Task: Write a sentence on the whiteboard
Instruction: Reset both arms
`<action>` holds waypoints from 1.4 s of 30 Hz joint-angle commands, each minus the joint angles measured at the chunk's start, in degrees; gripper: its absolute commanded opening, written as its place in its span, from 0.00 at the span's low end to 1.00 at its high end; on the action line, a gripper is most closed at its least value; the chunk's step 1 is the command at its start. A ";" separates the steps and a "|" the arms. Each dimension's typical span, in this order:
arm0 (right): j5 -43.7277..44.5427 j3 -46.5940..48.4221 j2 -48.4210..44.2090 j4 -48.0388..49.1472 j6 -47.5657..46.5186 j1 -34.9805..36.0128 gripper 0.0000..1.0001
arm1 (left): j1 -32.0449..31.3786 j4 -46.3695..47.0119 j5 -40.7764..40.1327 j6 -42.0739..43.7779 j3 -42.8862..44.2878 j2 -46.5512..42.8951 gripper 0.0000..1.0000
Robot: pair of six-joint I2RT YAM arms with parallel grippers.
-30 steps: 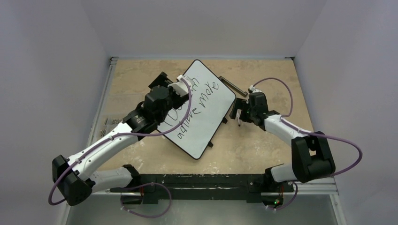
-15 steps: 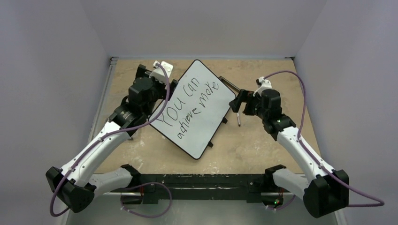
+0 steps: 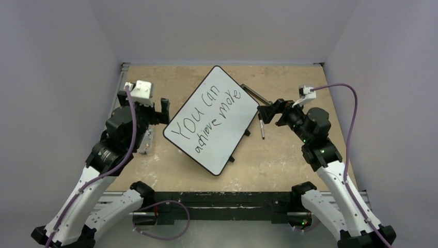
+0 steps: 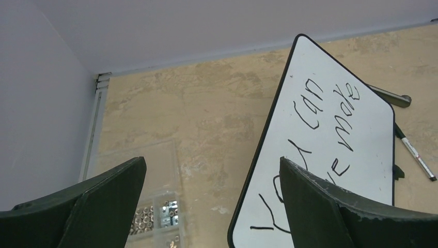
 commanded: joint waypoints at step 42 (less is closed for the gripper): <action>0.07 -15.90 -24.97 0.87 5.77 0.03 0.99 | 0.32 -10.10 2.07 -7.18 -15.23 -21.79 0.95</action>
